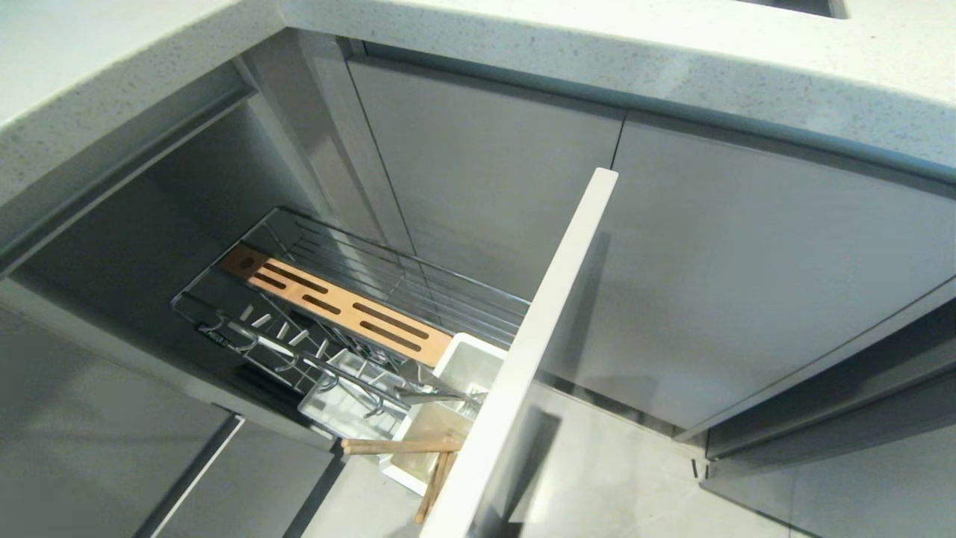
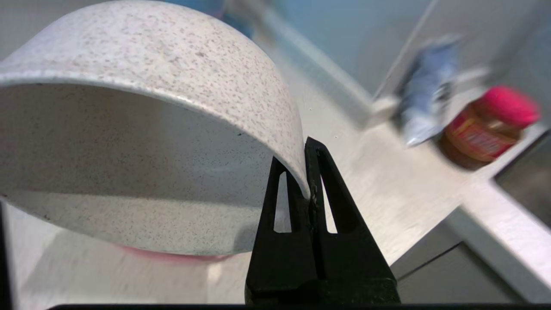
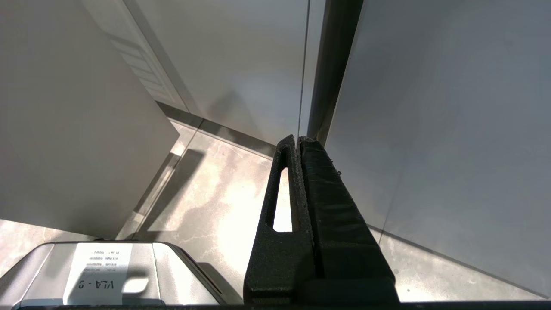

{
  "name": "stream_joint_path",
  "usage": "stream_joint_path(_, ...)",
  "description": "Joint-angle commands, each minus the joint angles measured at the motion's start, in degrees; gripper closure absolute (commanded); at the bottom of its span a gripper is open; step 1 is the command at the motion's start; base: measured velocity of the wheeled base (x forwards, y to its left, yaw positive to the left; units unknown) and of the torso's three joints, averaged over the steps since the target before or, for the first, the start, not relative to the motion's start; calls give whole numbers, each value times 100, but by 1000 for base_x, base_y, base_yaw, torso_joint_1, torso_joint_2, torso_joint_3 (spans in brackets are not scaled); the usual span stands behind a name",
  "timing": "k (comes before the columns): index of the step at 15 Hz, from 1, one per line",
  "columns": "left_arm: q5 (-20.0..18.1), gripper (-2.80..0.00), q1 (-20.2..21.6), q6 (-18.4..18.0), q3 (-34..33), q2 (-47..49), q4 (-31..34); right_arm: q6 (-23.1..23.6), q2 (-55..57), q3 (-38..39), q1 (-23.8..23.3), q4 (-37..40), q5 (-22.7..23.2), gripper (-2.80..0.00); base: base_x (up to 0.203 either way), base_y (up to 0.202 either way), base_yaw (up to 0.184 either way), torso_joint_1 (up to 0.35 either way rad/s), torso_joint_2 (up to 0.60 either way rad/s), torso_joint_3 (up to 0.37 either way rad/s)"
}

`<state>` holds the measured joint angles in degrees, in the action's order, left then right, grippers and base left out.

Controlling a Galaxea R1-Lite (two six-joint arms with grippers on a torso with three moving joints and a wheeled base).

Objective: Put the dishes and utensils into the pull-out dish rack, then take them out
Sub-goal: Take the bowl out of the cupboard

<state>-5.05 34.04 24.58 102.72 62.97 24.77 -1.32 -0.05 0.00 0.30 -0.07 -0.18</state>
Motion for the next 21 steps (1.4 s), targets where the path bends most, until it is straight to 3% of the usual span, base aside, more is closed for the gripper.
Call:
stream_joint_path(1, 32, 0, -34, 25, 625, 622, 777, 0, 5, 9, 5, -1, 1, 0, 0, 0, 0, 0, 0, 0)
stream_joint_path(3, 223, 0, -271, 15, 872, 987, 1131, 0, 5, 9, 5, -1, 1, 0, 0, 0, 0, 0, 0, 0)
stream_joint_path(7, 294, 0, -335, 12, 890, 1355, 850, 0, 5, 9, 5, -1, 1, 0, 0, 0, 0, 0, 0, 0)
stream_joint_path(18, 539, 0, -467, -48, 872, 1473, 1010, 0, 5, 9, 5, -1, 1, 0, 0, 0, 0, 0, 0, 0)
stream_joint_path(21, 540, 0, -524, -243, 874, 1411, 1356, 0, 5, 9, 5, -1, 1, 0, 0, 0, 0, 0, 0, 0)
